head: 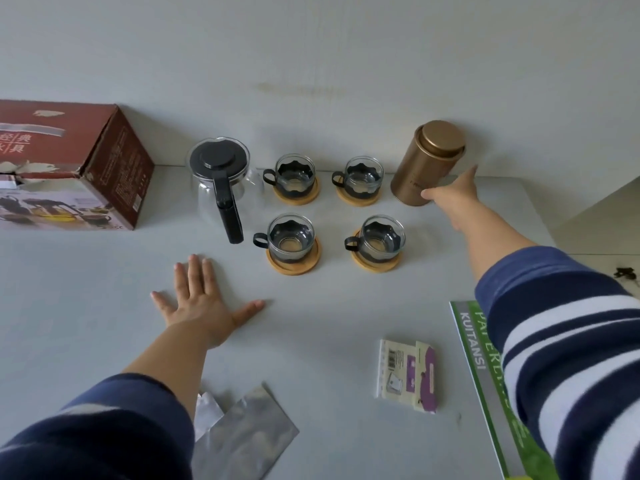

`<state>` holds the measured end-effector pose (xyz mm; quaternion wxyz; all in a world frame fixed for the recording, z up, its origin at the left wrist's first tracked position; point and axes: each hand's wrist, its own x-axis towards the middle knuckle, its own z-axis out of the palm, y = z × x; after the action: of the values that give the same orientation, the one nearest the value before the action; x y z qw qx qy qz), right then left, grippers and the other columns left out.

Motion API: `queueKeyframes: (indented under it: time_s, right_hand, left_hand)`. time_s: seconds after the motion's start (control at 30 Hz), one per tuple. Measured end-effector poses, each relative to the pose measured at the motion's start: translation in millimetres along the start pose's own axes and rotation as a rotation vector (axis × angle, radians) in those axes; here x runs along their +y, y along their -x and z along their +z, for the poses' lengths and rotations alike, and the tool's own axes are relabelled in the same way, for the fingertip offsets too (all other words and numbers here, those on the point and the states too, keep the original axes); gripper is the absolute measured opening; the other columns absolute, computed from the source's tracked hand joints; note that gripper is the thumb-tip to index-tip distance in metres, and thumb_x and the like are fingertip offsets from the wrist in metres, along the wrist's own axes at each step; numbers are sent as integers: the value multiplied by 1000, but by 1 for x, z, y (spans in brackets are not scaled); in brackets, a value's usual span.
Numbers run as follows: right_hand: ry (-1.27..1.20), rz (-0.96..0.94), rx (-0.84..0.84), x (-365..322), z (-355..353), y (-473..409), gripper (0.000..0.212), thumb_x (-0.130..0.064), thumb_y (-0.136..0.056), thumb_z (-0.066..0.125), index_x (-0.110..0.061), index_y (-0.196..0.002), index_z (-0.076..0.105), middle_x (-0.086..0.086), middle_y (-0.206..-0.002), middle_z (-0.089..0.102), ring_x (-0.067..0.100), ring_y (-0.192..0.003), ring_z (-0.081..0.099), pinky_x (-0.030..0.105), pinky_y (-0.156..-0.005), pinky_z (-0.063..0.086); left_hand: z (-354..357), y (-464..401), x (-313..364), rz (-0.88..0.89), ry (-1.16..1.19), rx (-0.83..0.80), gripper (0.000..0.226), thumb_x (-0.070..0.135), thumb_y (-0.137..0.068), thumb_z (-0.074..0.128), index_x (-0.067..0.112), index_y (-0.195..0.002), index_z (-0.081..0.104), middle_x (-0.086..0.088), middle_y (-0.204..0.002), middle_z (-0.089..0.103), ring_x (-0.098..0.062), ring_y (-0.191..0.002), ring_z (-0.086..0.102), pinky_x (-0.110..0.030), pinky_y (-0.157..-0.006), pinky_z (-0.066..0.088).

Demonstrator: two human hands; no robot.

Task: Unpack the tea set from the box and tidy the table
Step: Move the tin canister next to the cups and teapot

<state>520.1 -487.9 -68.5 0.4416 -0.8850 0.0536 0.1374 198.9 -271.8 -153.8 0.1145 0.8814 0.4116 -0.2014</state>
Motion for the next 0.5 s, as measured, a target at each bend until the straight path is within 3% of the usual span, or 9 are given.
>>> queueKeyframes:
  time_s: [0.13, 0.3, 0.4, 0.5]
  right_hand:
    - [129, -53, 32, -2, -3, 46, 96, -16, -82, 70, -15, -153, 6, 8, -154, 32, 27, -140, 33, 32, -110, 32]
    - [256, -205, -41, -14, 13, 132, 84, -23, -82, 70, -22, -150, 21, 8, -151, 35, 29, -137, 36, 36, -110, 35]
    - [286, -258, -184, -10, 37, 192, 69, -25, -83, 69, -20, -144, 36, 9, -143, 45, 26, -124, 49, 33, -98, 42]
    - [370, -245, -368, 2, 64, 250, 60, -24, -88, 65, -22, -143, 39, 9, -135, 52, 21, -101, 53, 26, -74, 44]
  left_hand:
    - [-12, -4, -3, 18, 18, -83, 125, 92, -65, 28, 15, -150, -22, 0, -158, -28, -25, -146, -25, -63, -115, -3]
    - [-43, 14, -40, 209, 106, 2, 89, 66, -90, 37, 16, -155, 3, 0, -163, -3, -23, -150, -4, -58, -118, 6]
    - [-53, 38, -83, 217, 96, 33, 86, 68, -88, 37, 21, -155, 9, 1, -163, 1, -24, -150, -2, -58, -118, 7]
    - [-53, 62, -132, 205, 84, 6, 93, 75, -83, 38, 22, -155, 10, -3, -163, 3, -28, -150, -1, -55, -119, 8]
